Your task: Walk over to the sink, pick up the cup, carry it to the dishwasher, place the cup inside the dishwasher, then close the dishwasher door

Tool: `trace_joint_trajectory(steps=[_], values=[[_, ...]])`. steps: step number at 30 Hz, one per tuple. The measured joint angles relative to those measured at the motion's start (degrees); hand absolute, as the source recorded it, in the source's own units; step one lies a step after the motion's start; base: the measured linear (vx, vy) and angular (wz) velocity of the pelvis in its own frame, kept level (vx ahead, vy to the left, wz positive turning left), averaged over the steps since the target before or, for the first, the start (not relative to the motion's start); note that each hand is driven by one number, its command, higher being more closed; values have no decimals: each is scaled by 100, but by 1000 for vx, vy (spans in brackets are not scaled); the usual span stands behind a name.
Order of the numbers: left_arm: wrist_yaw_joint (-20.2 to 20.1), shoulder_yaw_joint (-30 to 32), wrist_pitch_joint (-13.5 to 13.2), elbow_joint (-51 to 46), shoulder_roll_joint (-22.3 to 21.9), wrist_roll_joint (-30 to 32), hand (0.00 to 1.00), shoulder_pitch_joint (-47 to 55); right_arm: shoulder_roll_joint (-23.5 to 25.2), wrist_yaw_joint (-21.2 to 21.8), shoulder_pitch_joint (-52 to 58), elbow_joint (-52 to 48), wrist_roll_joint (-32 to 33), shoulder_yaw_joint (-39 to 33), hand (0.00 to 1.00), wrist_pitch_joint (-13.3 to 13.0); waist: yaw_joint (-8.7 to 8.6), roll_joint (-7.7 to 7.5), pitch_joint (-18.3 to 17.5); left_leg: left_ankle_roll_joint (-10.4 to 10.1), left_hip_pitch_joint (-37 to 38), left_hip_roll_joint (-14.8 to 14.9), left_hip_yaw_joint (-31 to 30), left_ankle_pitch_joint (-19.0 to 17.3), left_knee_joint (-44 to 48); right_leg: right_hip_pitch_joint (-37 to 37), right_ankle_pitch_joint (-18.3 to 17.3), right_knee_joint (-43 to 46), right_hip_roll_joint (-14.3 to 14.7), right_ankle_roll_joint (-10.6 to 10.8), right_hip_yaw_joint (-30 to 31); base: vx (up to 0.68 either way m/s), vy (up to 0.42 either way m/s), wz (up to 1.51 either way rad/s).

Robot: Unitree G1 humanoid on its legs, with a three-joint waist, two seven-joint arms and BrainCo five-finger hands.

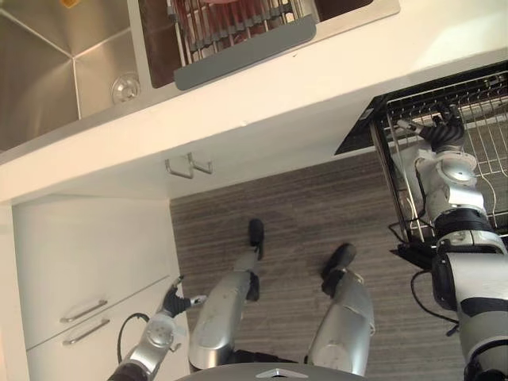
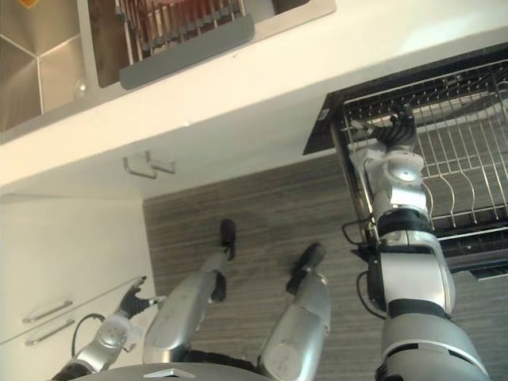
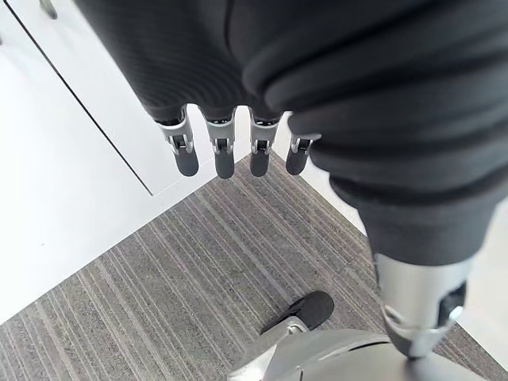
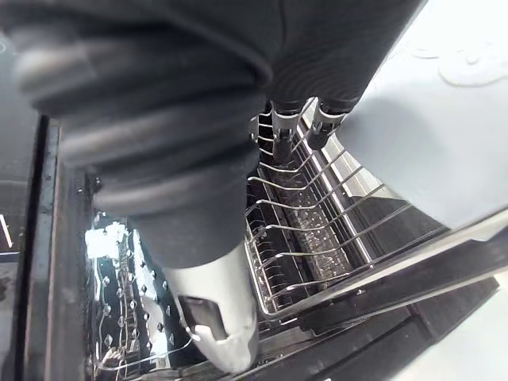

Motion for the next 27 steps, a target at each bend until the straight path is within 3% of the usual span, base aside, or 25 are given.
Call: trace_joint_trajectory(steps=[5, 9, 12, 15, 17, 21, 23, 27], values=[[15, 49, -21, -17, -58, 28, 0, 42, 227, -245, 443, -658, -24, -433, 0, -4, -57, -9, 6, 8, 234, -3, 7, -32, 0, 264, -1, -32, -4, -5, -15, 1, -95, 3], [37, 118, -104, -113, -84, 28, 0, 226, 577, -626, 1150, -1697, -49, -963, 0, -268, -226, -42, 27, 6, 550, -2, 28, -130, -2, 659, -18, -173, 18, 54, -55, 20, -81, 0], [29, 333, -196, -135, -170, 20, 0, 465, 1066, -1003, 2074, -2906, -487, -1376, 0, -676, -360, -111, 15, 26, 836, 37, 87, -271, -3, 1062, 32, -461, 112, 142, -104, 71, -76, -7], [22, 627, -195, -97, -216, 17, 0, 709, 1779, -1351, 3053, -3785, -667, -1685, 0, -985, -520, -308, -168, 29, 993, 150, 344, -412, -3, 1405, 142, -872, 245, 209, -194, 119, -73, -6], [21, 869, -191, 64, -262, -98, 0, 866, 2390, -1547, 3906, -4290, -839, -1893, 0, -1326, -578, -515, -471, -6, 1153, 201, 511, -528, -3, 1692, 233, -1165, 339, 224, -238, 184, -67, -6], [5, 1338, -97, 334, -382, -429, 0, 1060, 3151, -1533, 4922, -4968, -820, -1947, 0, -1899, -657, -812, -970, -30, 1485, 203, 665, -582, 33, 2250, 328, -1662, 444, 311, -341, 225, -49, -3], [13, 1669, 4, 436, -509, -718, 0, 1173, 3466, -1211, 5199, -5191, -545, -1945, 0, -2149, -649, -919, -1263, -117, 1734, 220, 717, -646, 34, 2639, 380, -1976, 544, 349, -399, 164, -49, -3], [72, 1864, 27, 647, -662, -1211, 0, 1224, 3661, -506, 5248, -5485, 38, -1886, 0, -2275, -613, -862, -1549, -130, 1940, 365, 918, -882, 36, 2924, 405, -2211, 713, 332, -407, 55, -29, -9]])
